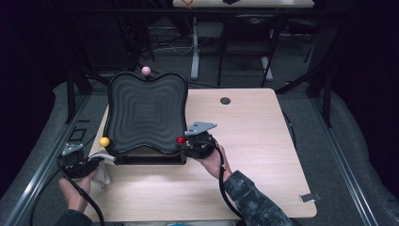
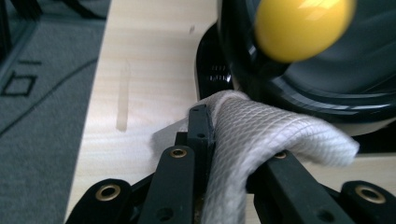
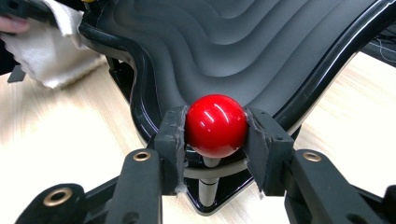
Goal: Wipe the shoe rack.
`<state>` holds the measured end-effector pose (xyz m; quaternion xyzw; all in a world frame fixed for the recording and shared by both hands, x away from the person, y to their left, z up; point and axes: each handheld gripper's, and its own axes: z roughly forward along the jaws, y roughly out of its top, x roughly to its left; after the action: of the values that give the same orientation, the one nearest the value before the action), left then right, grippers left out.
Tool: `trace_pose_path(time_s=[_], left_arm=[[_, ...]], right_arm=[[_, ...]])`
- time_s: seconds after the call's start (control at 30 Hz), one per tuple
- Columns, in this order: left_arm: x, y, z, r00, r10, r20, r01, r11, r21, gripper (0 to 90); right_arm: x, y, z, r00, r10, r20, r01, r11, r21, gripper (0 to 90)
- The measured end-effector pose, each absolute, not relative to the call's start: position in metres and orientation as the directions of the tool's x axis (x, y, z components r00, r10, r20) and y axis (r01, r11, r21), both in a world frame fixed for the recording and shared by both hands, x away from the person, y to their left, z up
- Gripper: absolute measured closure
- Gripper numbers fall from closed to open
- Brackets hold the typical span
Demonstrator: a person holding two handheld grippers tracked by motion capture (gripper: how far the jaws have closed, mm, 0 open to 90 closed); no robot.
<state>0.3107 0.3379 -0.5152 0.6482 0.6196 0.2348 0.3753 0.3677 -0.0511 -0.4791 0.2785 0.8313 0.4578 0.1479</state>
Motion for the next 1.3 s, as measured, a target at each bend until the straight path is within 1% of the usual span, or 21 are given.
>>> trace_pose_path(time_s=[0.27,0.7,0.9,1.3], left_arm=[[0.305,0.326,-0.505,0.158,0.98,-0.118,0.598,0.0,0.801,80.8],[0.294,0.31,-0.495,0.214,0.969,-0.123,0.581,-0.025,0.813,81.2],[0.292,0.305,-0.494,0.231,0.964,-0.136,0.582,-0.025,0.813,81.2],[0.291,0.289,-0.492,0.295,0.945,-0.143,0.568,-0.053,0.822,81.2]], right_arm=[[0.368,-0.051,-0.479,-0.802,0.598,0.008,0.328,0.428,0.842,60.0],[0.368,-0.051,-0.479,-0.803,0.596,0.011,0.33,0.428,0.841,60.0],[0.369,-0.051,-0.479,-0.803,0.595,0.014,0.331,0.428,0.841,60.0],[0.369,-0.051,-0.48,-0.805,0.593,0.015,0.331,0.428,0.841,60.0]])
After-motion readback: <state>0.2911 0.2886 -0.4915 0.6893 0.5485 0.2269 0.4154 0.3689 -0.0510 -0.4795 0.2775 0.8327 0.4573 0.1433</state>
